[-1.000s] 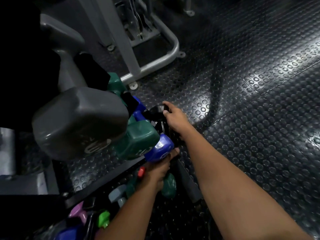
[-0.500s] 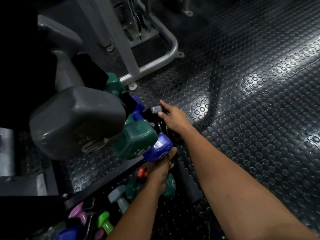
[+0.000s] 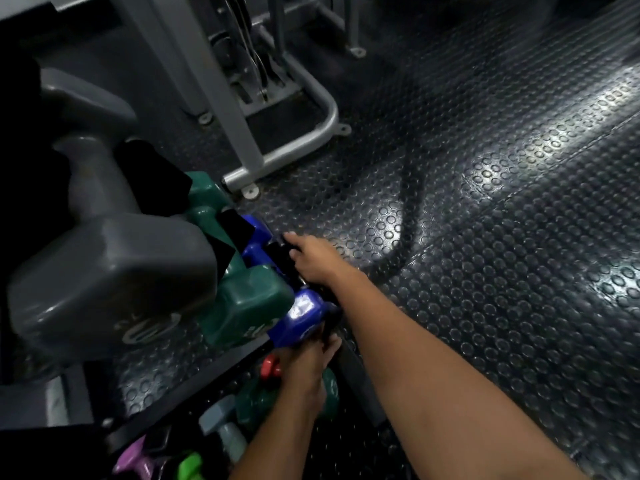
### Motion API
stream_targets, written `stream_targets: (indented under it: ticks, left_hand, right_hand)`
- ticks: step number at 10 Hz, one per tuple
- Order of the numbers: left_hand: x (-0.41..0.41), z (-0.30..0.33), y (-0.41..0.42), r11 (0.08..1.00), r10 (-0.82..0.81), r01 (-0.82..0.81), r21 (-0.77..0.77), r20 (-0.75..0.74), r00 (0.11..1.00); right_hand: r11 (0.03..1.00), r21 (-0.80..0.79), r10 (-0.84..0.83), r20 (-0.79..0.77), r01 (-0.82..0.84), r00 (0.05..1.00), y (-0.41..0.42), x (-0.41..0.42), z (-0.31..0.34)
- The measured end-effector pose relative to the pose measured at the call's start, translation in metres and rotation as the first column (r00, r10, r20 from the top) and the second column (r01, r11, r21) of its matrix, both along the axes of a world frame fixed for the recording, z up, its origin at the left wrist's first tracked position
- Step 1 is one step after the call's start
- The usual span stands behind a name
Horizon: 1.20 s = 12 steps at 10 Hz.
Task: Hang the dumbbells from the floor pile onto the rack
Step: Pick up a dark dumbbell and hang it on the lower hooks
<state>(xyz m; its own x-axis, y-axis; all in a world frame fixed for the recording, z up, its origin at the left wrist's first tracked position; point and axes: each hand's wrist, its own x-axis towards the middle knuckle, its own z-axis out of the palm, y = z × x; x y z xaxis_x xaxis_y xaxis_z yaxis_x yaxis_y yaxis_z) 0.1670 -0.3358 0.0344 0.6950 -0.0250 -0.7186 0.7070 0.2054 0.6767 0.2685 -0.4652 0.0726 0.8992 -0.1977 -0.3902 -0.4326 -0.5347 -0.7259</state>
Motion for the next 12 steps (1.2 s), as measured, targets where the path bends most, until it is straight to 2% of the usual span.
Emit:
stream_targets:
  ticks: [1, 2, 3, 4, 5, 6, 7, 8, 9, 10, 11, 12]
  left_hand:
    - [-0.003, -0.004, -0.004, 0.999, 0.004, -0.004, 0.036, 0.001, 1.000]
    - [-0.001, -0.010, 0.001, 0.966, -0.052, 0.008, 0.260, 0.166, 0.985]
    - [-0.006, -0.028, 0.009, 0.784, -0.409, 0.119, 0.610, 0.362, 0.838]
    - [-0.009, 0.030, 0.001, 0.686, -0.496, 0.333, 0.646, 0.081, 0.865]
    - [-0.017, 0.026, 0.012, 0.467, -0.719, 0.365, 0.805, 0.106, 0.687]
    - [-0.014, 0.021, 0.015, 0.001, -0.864, 0.402, 0.916, -0.202, 0.462]
    - [-0.014, 0.019, 0.025, -0.227, -0.896, 0.177, 0.958, -0.276, 0.349]
    - [-0.019, 0.023, 0.031, -0.250, -0.909, 0.124, 0.960, -0.276, 0.311]
    - [-0.032, 0.023, 0.035, -0.347, -0.890, 0.217, 0.912, -0.393, 0.230]
    - [-0.043, 0.032, 0.046, -0.396, -0.886, 0.247, 0.885, -0.438, 0.149]
    - [-0.053, 0.048, 0.063, -0.399, -0.898, 0.225, 0.889, -0.428, 0.101]
    - [-0.056, 0.070, 0.088, -0.458, -0.873, 0.206, 0.865, -0.482, 0.080]
  right_hand:
    - [0.998, 0.050, 0.037, -0.043, -0.034, 0.998, 0.003, 0.007, 0.001]
    - [0.997, 0.071, 0.044, -0.041, -0.041, 0.998, 0.002, 0.002, -0.009]
    - [0.998, 0.066, 0.002, -0.024, -0.001, 1.000, 0.002, 0.000, -0.019]
    - [0.989, 0.117, -0.089, -0.010, 0.090, 0.996, 0.005, -0.002, -0.021]
    - [0.979, 0.114, -0.175, 0.019, 0.171, 0.984, 0.000, -0.011, -0.022]
    - [0.974, 0.073, -0.219, 0.050, 0.215, 0.974, -0.004, -0.026, -0.022]
    - [0.969, 0.038, -0.248, 0.111, 0.245, 0.962, -0.005, -0.050, -0.019]
    - [0.967, 0.007, -0.254, 0.146, 0.256, 0.956, -0.002, -0.076, -0.020]
    - [0.958, -0.055, -0.272, 0.154, 0.283, 0.950, 0.004, -0.102, -0.020]
    - [0.949, -0.086, -0.284, 0.192, 0.304, 0.939, 0.015, -0.125, -0.009]
    - [0.939, -0.100, -0.309, 0.178, 0.330, 0.934, 0.030, -0.142, 0.004]
    - [0.928, -0.084, -0.349, 0.149, 0.363, 0.925, 0.048, -0.160, 0.017]
